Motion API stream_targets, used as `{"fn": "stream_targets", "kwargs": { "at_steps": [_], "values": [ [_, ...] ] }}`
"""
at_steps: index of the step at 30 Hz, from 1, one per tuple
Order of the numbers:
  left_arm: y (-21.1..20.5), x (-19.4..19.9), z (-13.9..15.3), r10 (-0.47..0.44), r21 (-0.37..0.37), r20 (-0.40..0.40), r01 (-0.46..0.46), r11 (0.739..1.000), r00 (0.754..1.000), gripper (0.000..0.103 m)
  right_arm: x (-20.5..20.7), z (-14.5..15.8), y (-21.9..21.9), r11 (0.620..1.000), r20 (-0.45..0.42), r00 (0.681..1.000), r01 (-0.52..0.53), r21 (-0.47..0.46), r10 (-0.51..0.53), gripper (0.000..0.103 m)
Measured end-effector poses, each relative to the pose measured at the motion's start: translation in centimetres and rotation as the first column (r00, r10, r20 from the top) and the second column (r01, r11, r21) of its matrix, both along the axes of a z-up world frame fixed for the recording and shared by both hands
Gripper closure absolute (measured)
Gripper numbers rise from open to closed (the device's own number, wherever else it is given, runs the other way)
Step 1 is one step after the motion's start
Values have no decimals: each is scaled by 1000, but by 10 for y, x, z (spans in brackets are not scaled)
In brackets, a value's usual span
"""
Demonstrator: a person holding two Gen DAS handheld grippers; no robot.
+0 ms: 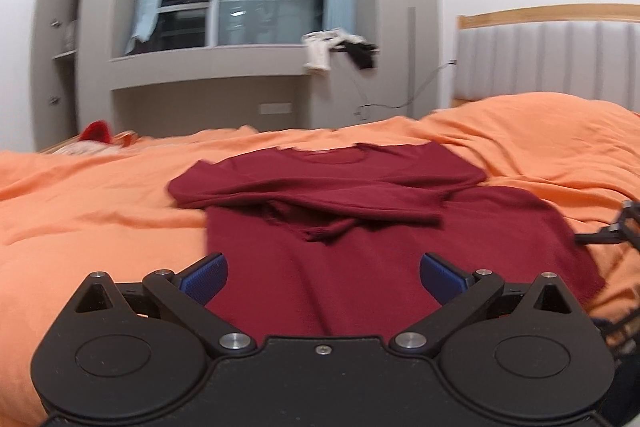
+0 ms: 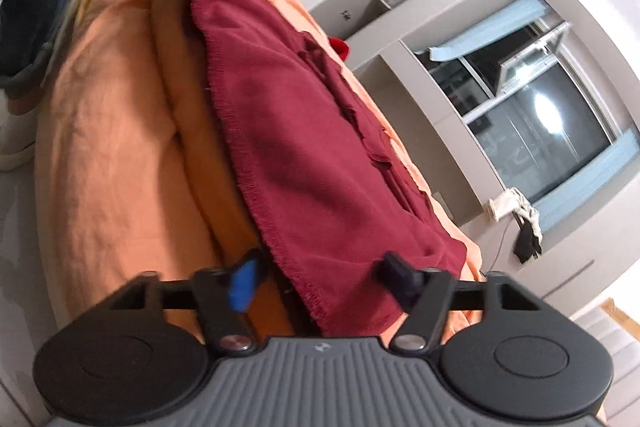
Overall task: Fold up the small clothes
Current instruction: 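Grasp the sweater side edge with the right gripper and lift it inward, then hold the sweater hem with both grippers and fold it up over the body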
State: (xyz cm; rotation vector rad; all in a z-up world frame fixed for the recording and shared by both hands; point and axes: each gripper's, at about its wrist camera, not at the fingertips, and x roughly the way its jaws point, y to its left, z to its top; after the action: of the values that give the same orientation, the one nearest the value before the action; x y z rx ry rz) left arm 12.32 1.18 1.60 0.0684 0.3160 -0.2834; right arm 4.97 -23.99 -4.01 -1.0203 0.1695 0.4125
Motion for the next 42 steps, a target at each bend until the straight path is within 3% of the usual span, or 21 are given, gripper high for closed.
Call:
{"fn": "stream_targets", "kwargs": {
  "at_steps": [3,5,6,11,16,20,23,25,29,34,36,38,42],
  "values": [
    [-12,-8,-2,-81,37,26,80,996,996,1,-5,0,-1,1000,8,1000,-7,2,7,69],
    [-21,-12,-3,-123,81,42,119,990,992,1,-8,3,-5,999,30,1000,4,32,-5,88],
    [-26,-14,-5,-142,98,47,137,986,989,1,-8,7,-6,998,54,998,14,58,-17,92],
    [-42,-25,-10,-266,153,64,254,955,962,1,-9,35,-13,971,151,985,42,237,-79,96],
    [-68,-35,-23,-344,252,86,313,916,935,1,-4,56,-15,934,174,978,43,355,-111,96],
    [-96,-37,-41,-288,401,131,215,890,948,1,-6,65,-18,917,184,978,23,397,-104,97],
    [-110,-31,-52,-224,478,153,126,869,962,10,-7,66,-19,920,193,976,20,392,-103,97],
    [-108,-26,-53,-198,485,147,104,868,969,23,-10,64,-19,921,197,974,26,388,-110,97],
    [-103,-23,-51,-126,496,169,26,868,977,34,-13,68,-26,909,211,965,54,414,-153,97],
    [-96,-25,-47,31,544,231,-155,824,972,49,-18,68,-30,901,218,960,68,429,-176,98],
    [-87,-22,-41,105,517,234,-215,828,967,55,-19,67,-29,902,221,959,68,426,-176,98],
    [-77,-21,-33,166,481,233,-262,837,958,56,-20,67,-30,903,221,959,68,424,-176,98],
    [-72,-21,-29,223,486,204,-297,822,953,56,-21,64,-28,909,218,954,103,405,-205,98]
  ]
}}
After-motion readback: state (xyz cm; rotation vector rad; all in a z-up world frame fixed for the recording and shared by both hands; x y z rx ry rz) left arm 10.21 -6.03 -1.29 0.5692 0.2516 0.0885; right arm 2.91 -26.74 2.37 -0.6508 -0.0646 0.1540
